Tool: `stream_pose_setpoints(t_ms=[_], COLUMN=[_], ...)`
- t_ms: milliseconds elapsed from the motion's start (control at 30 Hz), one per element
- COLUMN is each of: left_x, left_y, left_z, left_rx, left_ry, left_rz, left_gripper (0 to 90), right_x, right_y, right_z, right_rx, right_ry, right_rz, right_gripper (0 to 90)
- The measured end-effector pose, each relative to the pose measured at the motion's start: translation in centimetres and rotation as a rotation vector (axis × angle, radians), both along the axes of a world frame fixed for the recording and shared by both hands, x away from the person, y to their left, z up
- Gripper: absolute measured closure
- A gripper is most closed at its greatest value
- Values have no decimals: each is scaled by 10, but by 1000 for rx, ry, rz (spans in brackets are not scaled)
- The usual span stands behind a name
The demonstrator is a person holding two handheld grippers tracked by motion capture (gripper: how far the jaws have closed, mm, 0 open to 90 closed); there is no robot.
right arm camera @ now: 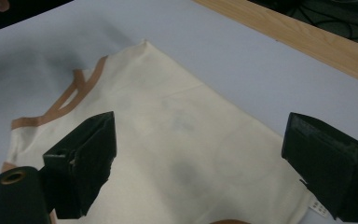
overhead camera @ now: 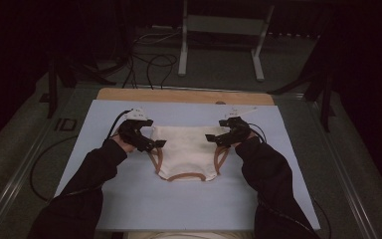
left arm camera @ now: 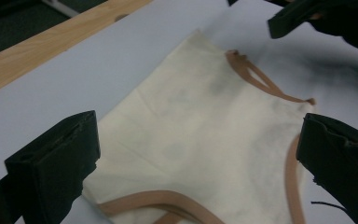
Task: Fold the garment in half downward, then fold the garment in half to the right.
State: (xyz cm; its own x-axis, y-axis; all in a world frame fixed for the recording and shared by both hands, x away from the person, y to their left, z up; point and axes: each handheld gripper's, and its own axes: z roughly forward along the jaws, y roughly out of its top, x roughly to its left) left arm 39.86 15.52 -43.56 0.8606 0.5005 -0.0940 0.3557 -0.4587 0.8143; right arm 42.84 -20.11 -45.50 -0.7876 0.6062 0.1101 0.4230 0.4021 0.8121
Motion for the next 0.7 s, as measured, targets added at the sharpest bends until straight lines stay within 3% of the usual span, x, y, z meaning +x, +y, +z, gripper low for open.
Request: stream_pose_setpoints(t_ms=[200,367,700], left_x=[-18,-23,-35], left_y=[-3,-2,-1], left_z=[-6,-12,-18], left_rx=[19,0,14], left_ry=[-16,-10,-31], left_rz=[-43,-54,-82], left_gripper=[5,5,5], right_x=[-3,-2,1], right_y=[3,8,21], right_z=[1,2,5], right_rx=[8,-8,-20], right_ry=[-1,-8,-7], right_rz=[15,24,60], right_gripper=[103,103,103])
